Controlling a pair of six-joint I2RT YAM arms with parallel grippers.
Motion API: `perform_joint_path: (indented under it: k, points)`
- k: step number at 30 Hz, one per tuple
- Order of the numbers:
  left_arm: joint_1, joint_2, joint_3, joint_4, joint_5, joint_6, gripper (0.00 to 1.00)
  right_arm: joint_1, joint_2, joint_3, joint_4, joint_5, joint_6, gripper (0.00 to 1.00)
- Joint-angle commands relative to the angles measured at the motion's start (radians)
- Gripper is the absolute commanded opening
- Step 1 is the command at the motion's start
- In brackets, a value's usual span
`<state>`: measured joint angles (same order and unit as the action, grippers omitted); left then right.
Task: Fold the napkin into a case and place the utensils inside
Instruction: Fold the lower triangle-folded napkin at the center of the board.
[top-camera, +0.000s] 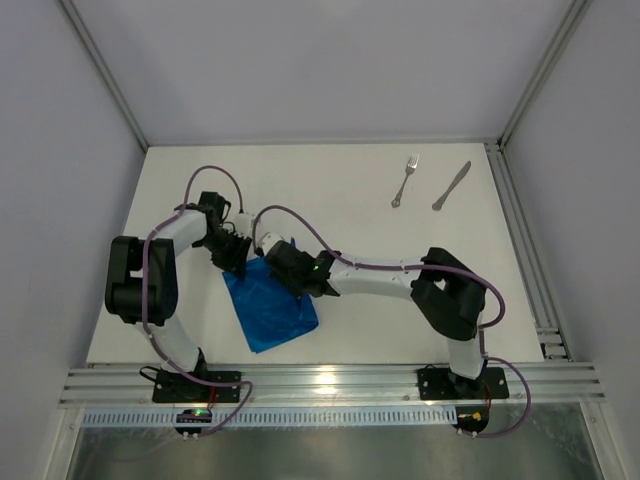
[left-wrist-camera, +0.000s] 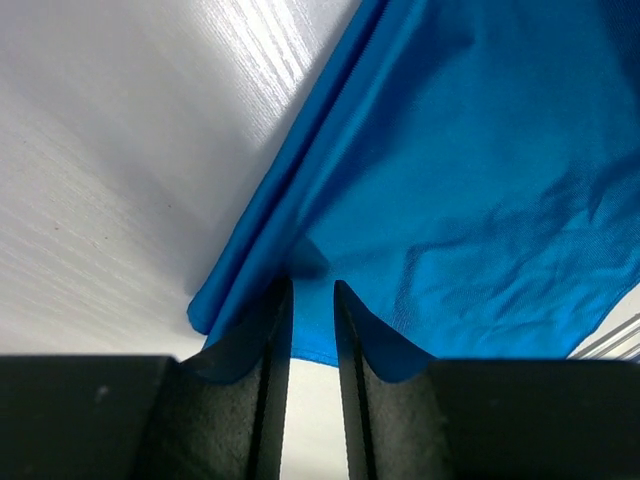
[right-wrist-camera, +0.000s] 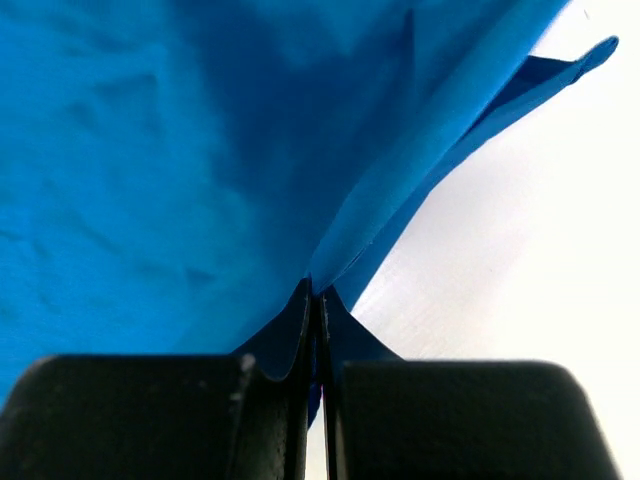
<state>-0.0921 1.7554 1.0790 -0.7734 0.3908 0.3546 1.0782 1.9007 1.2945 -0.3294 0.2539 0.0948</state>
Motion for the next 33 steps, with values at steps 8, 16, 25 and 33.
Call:
perform_joint_path:
  k: [8, 16, 25, 33]
  points:
    - [0.005, 0.004, -0.007, 0.023, 0.062, 0.014, 0.21, 0.066, 0.101, 0.15, -0.037, 0.013, -0.014, 0.28]
    - [0.015, 0.01, 0.01, 0.007, 0.095, 0.009, 0.21, 0.069, 0.1, 0.129, 0.029, -0.083, 0.019, 0.51]
    - [0.025, 0.004, 0.044, -0.009, 0.18, -0.005, 0.29, 0.071, 0.064, 0.072, 0.136, -0.146, 0.075, 0.62]
    - [0.043, -0.056, 0.107, -0.055, 0.339, -0.009, 0.48, 0.026, 0.048, -0.052, 0.253, -0.212, 0.157, 0.61]
